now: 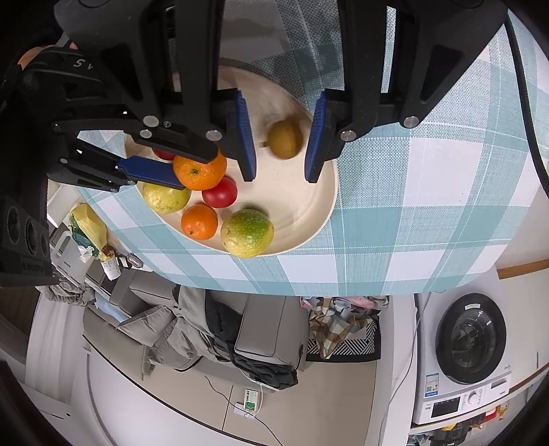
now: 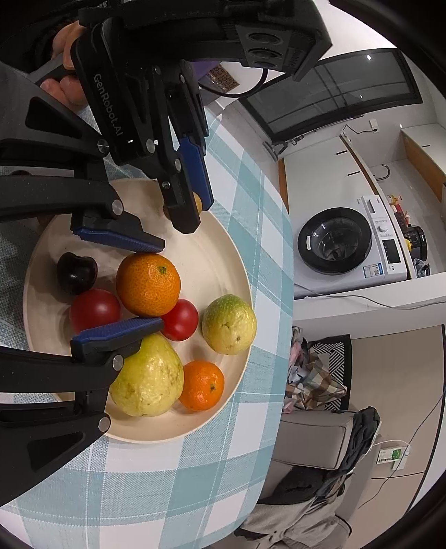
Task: Organize fruits
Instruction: 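Lower the small fruit with the left tool while the right tool lowers the orange, then open both, then move both open tools toward the dark plum and small brown fruit beside the plate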
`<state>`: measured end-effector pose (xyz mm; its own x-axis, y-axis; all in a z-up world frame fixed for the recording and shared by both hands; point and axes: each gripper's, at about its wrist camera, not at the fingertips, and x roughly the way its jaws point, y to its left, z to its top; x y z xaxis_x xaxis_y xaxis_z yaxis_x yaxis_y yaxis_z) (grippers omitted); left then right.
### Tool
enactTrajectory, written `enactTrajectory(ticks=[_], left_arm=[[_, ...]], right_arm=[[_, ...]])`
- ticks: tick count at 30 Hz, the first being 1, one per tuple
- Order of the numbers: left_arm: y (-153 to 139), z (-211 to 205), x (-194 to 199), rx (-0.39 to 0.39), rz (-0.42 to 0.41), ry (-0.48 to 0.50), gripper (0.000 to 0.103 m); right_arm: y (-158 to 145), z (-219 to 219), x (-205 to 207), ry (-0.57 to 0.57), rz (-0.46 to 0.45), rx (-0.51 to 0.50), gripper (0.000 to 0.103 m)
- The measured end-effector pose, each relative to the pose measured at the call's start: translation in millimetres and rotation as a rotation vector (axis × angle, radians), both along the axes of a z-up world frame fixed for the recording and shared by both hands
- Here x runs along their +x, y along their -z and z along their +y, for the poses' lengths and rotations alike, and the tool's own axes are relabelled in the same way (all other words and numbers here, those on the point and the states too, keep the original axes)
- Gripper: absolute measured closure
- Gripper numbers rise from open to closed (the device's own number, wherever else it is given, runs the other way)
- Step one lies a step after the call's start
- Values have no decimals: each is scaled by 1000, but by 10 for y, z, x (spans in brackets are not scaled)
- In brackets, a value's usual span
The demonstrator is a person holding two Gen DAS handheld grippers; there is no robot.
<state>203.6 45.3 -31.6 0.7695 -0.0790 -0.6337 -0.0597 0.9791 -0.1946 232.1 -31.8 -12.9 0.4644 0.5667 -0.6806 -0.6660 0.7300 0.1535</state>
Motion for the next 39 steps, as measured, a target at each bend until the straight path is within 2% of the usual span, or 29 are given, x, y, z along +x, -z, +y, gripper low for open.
enactTrajectory(ticks=[4,6,8,11,13,15,16,18,20,24,27,31,39], left_arm=[[-29,1,-43,9,-14,-12,77],[-38,-2,-61,14,-8,-15,77],[-40,-1,-82,10,2,-16,77],[-62,4,-158,6,-1,-21,65],[-89,-2,-231,13,-19,-26,48],[-127,-19,-319,22,-38,-29,36],[-146,-26,-357,25,-44,-29,31],[-183,-31,-440,24,-56,-31,28],[-203,-31,-529,22,-62,-37,22],[-220,-20,-669,22,-58,-44,20],[-208,-36,-763,22,-52,-44,16],[-190,-101,-880,45,-55,-33,1],[-171,-145,-1022,68,-49,-31,1]], right_arm=[[-26,-30,-29,18,-30,0,62],[-61,-66,-57,24,-48,7,55],[-93,-107,-88,31,-58,11,54],[-114,-171,-113,36,-53,18,52],[-123,-203,-134,36,-54,18,47],[-144,-244,-165,38,-63,26,34],[-156,-264,-182,41,-66,29,31],[-181,-316,-219,47,-75,34,22],[-204,-369,-244,56,-80,36,18],[-219,-487,-273,68,-67,54,11],[-207,-544,-314,71,-57,59,1],[-185,-557,-394,52,-48,51,0],[-113,-525,-506,8,-37,4,0]])
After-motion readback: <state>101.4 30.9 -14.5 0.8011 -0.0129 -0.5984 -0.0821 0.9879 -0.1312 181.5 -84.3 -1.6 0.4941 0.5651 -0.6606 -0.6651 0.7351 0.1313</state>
